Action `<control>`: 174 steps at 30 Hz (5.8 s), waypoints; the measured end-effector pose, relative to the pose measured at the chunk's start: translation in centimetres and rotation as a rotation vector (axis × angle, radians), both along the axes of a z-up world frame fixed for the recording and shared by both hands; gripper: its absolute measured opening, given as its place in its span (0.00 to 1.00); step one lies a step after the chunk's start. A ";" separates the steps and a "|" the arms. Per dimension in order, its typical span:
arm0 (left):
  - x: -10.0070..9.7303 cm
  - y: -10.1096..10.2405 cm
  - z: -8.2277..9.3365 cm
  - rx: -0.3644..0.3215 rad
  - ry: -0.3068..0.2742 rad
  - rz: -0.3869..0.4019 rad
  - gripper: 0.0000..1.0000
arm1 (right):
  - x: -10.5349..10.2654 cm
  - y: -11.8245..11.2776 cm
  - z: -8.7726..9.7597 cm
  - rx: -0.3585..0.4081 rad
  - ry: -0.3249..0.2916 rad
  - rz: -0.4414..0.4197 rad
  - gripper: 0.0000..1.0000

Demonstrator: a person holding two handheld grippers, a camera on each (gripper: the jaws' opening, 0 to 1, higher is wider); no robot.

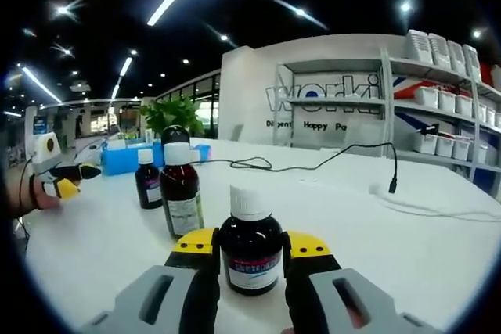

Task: Rotate the medicine bottle to make it face forward pick up the medicine bottle inspect the drug traceability code place the medicine on the table

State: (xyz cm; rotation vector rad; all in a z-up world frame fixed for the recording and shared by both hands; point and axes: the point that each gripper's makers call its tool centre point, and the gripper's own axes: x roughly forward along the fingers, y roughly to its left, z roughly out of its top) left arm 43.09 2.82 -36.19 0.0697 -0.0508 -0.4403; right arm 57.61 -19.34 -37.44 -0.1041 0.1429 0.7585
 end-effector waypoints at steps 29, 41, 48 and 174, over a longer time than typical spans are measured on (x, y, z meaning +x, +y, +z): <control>-0.2 -0.2 0.1 0.002 -0.002 -0.001 0.36 | 2.0 -0.7 -0.3 0.028 0.007 -0.350 0.27; -0.2 -0.2 0.1 0.001 -0.004 -0.005 0.36 | 1.6 -0.7 -0.6 -0.036 -0.047 -0.523 0.27; -0.2 -0.3 0.0 0.006 0.000 -0.008 0.36 | 1.5 -0.9 -0.6 -0.019 -0.034 -0.533 0.27; 0.0 -0.1 -0.3 0.025 0.008 -0.001 0.35 | 0.9 -1.0 1.6 0.048 -0.040 -0.087 0.41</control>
